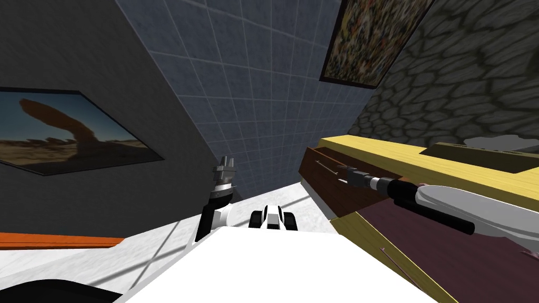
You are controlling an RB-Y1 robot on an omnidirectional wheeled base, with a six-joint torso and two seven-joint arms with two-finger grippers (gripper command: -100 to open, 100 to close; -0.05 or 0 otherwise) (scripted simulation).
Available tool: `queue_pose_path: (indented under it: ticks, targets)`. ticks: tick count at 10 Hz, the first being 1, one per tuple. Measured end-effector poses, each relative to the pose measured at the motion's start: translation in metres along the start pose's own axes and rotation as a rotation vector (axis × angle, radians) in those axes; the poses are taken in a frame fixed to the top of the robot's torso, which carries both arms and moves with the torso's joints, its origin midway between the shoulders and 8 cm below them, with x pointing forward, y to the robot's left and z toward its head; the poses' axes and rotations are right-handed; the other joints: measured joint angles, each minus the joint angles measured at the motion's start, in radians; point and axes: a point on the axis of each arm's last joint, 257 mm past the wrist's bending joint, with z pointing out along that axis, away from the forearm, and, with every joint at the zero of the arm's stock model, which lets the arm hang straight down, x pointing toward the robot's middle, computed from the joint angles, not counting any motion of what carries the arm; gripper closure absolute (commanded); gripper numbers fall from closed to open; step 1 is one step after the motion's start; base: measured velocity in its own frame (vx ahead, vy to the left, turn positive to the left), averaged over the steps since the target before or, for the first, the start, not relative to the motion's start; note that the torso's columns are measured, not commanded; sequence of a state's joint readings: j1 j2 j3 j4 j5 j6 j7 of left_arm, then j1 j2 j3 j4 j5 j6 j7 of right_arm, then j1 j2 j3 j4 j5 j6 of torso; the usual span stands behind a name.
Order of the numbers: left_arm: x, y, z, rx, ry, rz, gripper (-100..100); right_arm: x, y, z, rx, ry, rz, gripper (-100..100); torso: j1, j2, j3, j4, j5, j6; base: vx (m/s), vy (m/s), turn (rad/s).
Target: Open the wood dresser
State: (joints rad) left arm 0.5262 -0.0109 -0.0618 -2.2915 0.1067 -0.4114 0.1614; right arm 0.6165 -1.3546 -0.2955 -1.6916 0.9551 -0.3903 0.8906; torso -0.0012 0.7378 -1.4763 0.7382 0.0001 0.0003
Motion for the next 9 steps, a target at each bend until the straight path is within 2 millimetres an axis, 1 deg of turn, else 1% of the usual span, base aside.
queue_pose_path:
  ticks: [1, 3, 4, 9]
  targets:
    - [0.0, 0.0, 0.0, 0.0, 0.0, 0.0, 0, 0.002, -0.011, -0.002, 0.003, -0.004, -0.004, -100, 0.001, 0.0, 0.0, 0.0, 0.0, 0.0, 0.01, 0.023, -0.083]
    - [0.0, 0.0, 0.0, 0.0, 0.0, 0.0, 0, -0.002, -0.027, -0.001, 0.0, -0.018, -0.015, -100, 0.002, 0.001, 0.0, 0.0, 0.0, 0.0, 0.004, 0.017, -0.033]
    - [0.0, 0.0, 0.0, 0.0, 0.0, 0.0, 0, -0.002, -0.028, -0.001, 0.0, -0.019, -0.013, 0, 0.001, 0.001, 0.001, 0.0, 0.0, 0.0, 0.0, 0.0, 0.0]
    - [0.0, 0.0, 0.0, 0.0, 0.0, 0.0, 0, -0.002, -0.028, -0.001, 0.0, -0.019, -0.013, 0, 0.001, 0.0, 0.0, 0.0, 0.0, 0.0, 0.0, 0.0, 0.0]
